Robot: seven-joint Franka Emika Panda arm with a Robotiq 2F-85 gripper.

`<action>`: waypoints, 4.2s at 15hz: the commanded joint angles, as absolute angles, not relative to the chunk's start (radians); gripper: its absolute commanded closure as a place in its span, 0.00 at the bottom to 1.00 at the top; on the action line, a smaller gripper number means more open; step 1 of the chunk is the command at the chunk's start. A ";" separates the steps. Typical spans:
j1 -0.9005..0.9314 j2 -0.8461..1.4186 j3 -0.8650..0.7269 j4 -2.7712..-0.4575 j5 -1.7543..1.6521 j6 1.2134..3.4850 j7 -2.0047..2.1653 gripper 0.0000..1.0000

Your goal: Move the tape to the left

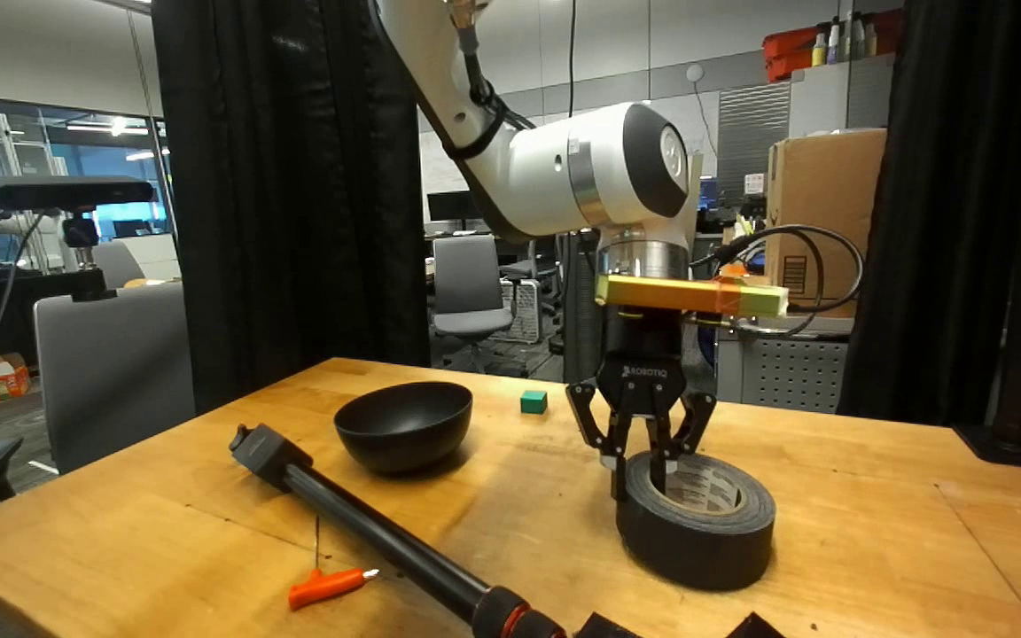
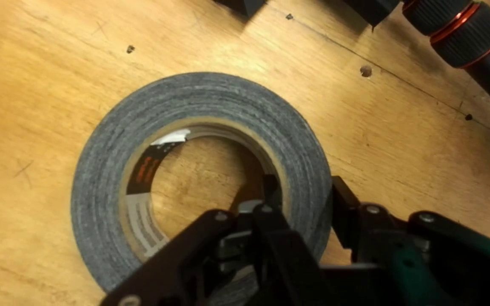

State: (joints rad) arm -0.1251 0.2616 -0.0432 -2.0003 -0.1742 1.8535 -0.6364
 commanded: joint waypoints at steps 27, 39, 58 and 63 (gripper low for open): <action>-0.079 0.258 -0.021 -1.946 -0.339 1.928 -0.765 0.92; -0.081 0.258 -0.020 -1.950 -0.386 1.966 -0.801 0.92; -0.108 0.273 -0.006 -1.922 -0.130 1.883 -1.102 0.92; -0.098 0.269 -0.014 -1.944 -0.136 1.908 -1.069 0.61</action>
State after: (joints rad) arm -0.0959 0.2692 -0.0172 -1.9450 -0.1349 1.9099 -1.0694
